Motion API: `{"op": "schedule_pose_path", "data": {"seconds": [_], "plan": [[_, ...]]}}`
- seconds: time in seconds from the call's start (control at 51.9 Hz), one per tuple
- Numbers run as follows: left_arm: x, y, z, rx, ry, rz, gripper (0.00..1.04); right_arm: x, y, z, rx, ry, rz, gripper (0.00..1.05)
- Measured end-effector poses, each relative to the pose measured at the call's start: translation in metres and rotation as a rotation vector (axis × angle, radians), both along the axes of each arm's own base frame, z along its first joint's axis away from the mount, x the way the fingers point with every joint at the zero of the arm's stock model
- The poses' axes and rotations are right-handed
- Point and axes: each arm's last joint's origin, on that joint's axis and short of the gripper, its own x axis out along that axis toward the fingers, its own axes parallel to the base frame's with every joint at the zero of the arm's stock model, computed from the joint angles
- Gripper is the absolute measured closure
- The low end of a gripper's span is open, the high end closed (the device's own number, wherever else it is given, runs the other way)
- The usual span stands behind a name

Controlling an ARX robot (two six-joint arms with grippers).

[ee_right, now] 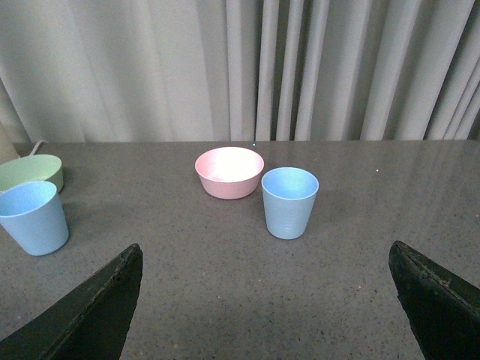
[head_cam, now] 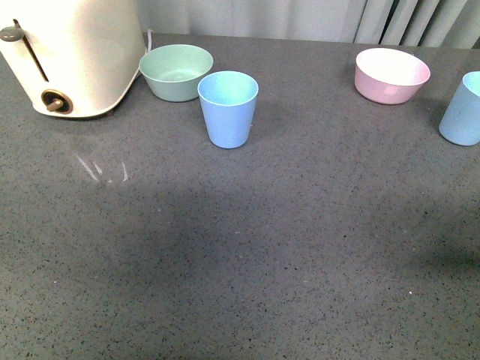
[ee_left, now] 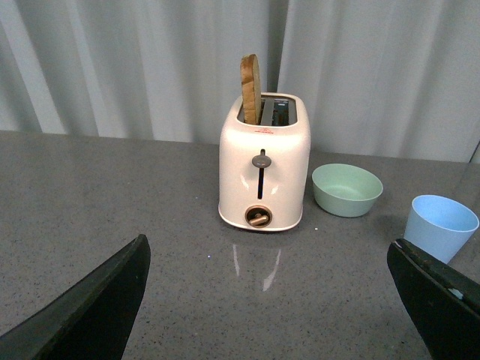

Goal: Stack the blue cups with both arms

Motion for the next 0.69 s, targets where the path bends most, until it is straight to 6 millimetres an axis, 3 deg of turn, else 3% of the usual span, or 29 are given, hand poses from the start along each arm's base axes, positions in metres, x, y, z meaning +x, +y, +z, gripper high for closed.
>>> {"op": "schedule_pose_path", "data": {"seconds": [0.694], "plan": [[0.0,0.0,-0.0001,0.0,0.001,0.0,0.09,0.0,0.0,0.0,0.0,0.0,0.0,0.09]]}}
